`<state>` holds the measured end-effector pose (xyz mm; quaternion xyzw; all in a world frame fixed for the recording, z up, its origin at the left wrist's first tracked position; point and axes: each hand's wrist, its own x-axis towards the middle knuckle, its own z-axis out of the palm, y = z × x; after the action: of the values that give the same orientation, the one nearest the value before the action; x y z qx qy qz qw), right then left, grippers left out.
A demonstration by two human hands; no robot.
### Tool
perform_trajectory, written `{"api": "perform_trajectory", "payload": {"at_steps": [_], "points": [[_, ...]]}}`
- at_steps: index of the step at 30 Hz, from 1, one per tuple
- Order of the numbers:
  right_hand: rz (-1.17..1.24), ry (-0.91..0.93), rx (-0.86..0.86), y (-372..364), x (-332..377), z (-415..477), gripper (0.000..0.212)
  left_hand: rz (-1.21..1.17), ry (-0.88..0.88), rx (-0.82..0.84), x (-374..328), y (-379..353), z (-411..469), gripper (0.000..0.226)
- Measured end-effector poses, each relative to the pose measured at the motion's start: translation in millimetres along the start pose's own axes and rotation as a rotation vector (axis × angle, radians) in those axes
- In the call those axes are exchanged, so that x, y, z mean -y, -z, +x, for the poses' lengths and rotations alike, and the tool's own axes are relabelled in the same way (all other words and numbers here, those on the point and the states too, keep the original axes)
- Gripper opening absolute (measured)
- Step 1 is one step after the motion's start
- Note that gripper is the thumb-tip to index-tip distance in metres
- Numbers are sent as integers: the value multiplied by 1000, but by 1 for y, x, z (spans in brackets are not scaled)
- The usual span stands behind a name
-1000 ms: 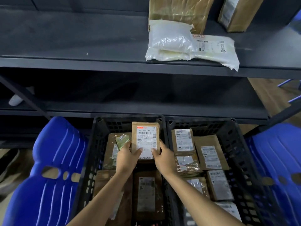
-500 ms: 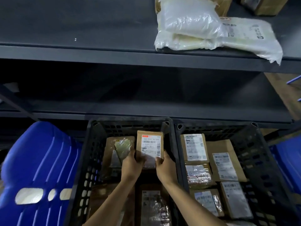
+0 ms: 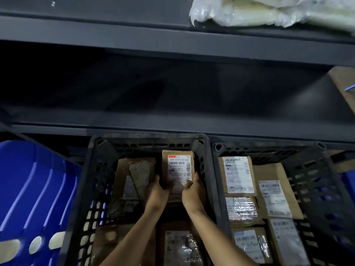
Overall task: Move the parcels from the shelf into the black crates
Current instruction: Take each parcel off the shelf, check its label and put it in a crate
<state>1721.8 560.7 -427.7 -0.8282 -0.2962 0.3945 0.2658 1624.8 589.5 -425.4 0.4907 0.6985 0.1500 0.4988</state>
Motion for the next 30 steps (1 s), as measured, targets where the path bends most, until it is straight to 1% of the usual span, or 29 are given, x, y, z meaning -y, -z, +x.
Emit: {"api": "perform_trajectory", "payload": {"at_steps": [3,6,8,10,12,14,15,17,19,21,24,27,30], "points": [[-43,-6,-25,-4,-1,4,53,15,-22,-41,1,-3,4,42],[-92,21,-37,-5,2,3,58,24,-28,-48,1,-3,7,45],[-183,102,-34,-4,2,-3,65,41,-33,-39,-1,-3,5,43],[-341,259,-33,0,1,-9,68,108,-92,-35,-2,-1,-1,41],[-500,396,-7,5,-1,-17,72,248,-229,-40,0,1,-10,47],[-672,479,63,13,-2,-24,77,493,-369,-59,5,5,-17,58],[-746,498,111,16,-3,-28,78,623,-422,-39,8,6,-20,65],[-837,500,197,21,-3,-31,77,856,-502,68,13,7,-26,72],[-904,504,242,22,-3,-31,76,967,-531,186,17,7,-31,68],[-911,494,263,22,-2,-30,78,995,-489,230,20,5,-31,60],[-870,483,255,18,-3,-28,79,1071,-454,242,21,4,-26,51],[-863,478,261,16,-6,-25,77,1172,-448,298,24,4,-24,56],[-825,477,281,16,-7,-22,80,1290,-532,254,19,6,-24,64]]}}
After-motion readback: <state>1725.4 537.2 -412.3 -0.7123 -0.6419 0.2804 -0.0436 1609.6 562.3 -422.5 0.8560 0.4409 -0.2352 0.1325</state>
